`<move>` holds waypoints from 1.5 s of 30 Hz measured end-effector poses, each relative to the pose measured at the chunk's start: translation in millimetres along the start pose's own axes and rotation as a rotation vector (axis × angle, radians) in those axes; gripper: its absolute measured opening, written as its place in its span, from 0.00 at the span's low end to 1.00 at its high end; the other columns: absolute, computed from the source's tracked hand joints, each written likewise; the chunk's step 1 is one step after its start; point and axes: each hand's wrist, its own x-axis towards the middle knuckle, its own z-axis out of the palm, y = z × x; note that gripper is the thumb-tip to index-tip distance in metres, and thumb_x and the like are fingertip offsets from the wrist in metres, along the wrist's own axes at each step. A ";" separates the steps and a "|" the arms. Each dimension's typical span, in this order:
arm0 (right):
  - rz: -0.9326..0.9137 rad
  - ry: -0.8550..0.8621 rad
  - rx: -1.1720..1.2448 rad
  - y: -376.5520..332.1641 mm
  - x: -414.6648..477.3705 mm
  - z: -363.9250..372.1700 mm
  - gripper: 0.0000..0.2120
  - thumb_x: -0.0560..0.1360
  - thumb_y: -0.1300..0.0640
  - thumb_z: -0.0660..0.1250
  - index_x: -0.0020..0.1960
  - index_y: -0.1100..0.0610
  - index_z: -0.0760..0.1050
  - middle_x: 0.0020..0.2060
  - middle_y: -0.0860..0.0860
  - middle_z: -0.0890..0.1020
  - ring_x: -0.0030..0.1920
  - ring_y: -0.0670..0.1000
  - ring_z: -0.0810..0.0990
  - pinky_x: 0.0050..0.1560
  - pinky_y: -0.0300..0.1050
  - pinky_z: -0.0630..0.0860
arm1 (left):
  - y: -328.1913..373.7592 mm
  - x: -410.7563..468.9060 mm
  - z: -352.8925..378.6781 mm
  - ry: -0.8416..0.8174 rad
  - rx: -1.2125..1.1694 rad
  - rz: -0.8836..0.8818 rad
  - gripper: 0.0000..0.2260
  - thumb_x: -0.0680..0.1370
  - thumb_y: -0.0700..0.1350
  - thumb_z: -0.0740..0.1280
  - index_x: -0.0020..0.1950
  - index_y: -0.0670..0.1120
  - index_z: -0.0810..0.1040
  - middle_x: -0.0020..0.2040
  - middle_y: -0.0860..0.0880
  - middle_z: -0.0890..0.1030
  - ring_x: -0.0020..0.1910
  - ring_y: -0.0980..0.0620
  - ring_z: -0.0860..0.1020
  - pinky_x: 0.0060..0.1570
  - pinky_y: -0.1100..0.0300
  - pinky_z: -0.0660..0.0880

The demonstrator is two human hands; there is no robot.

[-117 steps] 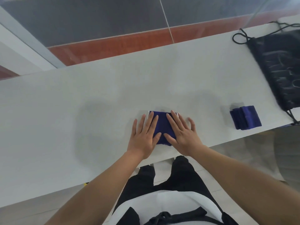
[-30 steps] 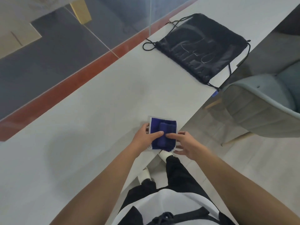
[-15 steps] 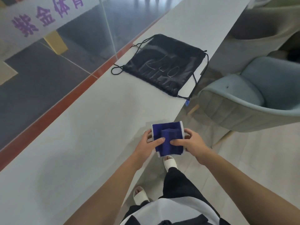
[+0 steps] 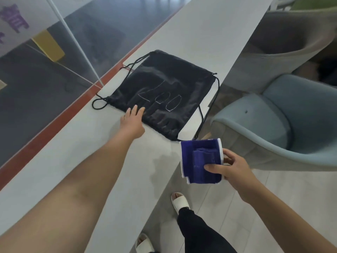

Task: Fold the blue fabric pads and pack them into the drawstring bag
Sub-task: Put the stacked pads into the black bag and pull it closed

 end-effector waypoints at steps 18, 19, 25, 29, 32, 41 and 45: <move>0.160 -0.233 -0.013 -7.1 45.0 47.4 0.28 0.60 0.56 0.80 0.59 0.55 0.79 0.49 0.57 0.87 0.39 0.52 0.86 0.31 0.41 0.78 | -53.9 -212.5 77.4 -0.252 0.122 -0.067 0.27 0.82 0.62 0.51 0.81 0.60 0.50 0.65 0.46 0.69 0.61 0.44 0.71 0.61 0.49 0.69; 0.161 -0.243 -0.015 -6.2 45.3 53.2 0.27 0.61 0.57 0.81 0.59 0.56 0.79 0.49 0.58 0.87 0.38 0.51 0.86 0.30 0.41 0.78 | -51.9 -228.1 85.0 -0.261 0.093 -0.094 0.28 0.83 0.61 0.51 0.81 0.60 0.49 0.65 0.46 0.70 0.60 0.44 0.71 0.60 0.50 0.71; 0.137 -0.272 -0.022 -4.2 40.5 74.5 0.20 0.69 0.59 0.77 0.60 0.58 0.78 0.50 0.58 0.87 0.41 0.54 0.87 0.36 0.46 0.80 | -3.0 -265.8 104.2 -0.239 -0.168 -0.168 0.27 0.83 0.56 0.57 0.81 0.56 0.53 0.64 0.45 0.73 0.60 0.43 0.74 0.56 0.50 0.74; 0.109 -0.231 0.024 -6.0 24.3 68.1 0.20 0.68 0.58 0.77 0.59 0.58 0.79 0.50 0.58 0.87 0.43 0.56 0.87 0.39 0.49 0.82 | 23.6 -264.7 102.5 -0.199 -0.249 -0.070 0.28 0.82 0.53 0.61 0.80 0.54 0.56 0.63 0.46 0.76 0.57 0.44 0.79 0.52 0.54 0.73; 0.103 -0.147 0.088 -0.5 1.8 54.8 0.25 0.64 0.56 0.77 0.60 0.56 0.79 0.50 0.58 0.87 0.42 0.56 0.86 0.38 0.48 0.81 | 25.7 -258.6 99.8 -0.146 -0.152 -0.005 0.26 0.82 0.54 0.61 0.79 0.51 0.61 0.64 0.46 0.75 0.59 0.44 0.78 0.52 0.53 0.73; 0.167 0.104 0.271 55.0 -83.3 14.9 0.28 0.65 0.51 0.75 0.63 0.56 0.76 0.51 0.57 0.86 0.47 0.58 0.85 0.42 0.50 0.79 | 14.7 -226.1 80.2 -0.170 -0.098 0.363 0.22 0.82 0.43 0.60 0.75 0.56 0.62 0.64 0.48 0.76 0.58 0.43 0.79 0.54 0.46 0.78; 0.178 0.149 0.354 72.7 -111.5 10.4 0.26 0.65 0.51 0.75 0.62 0.55 0.76 0.48 0.55 0.86 0.44 0.56 0.85 0.41 0.48 0.78 | 8.4 -214.8 57.9 -0.181 -0.185 0.497 0.18 0.81 0.35 0.58 0.63 0.57 0.69 0.61 0.48 0.73 0.47 0.43 0.80 0.50 0.46 0.79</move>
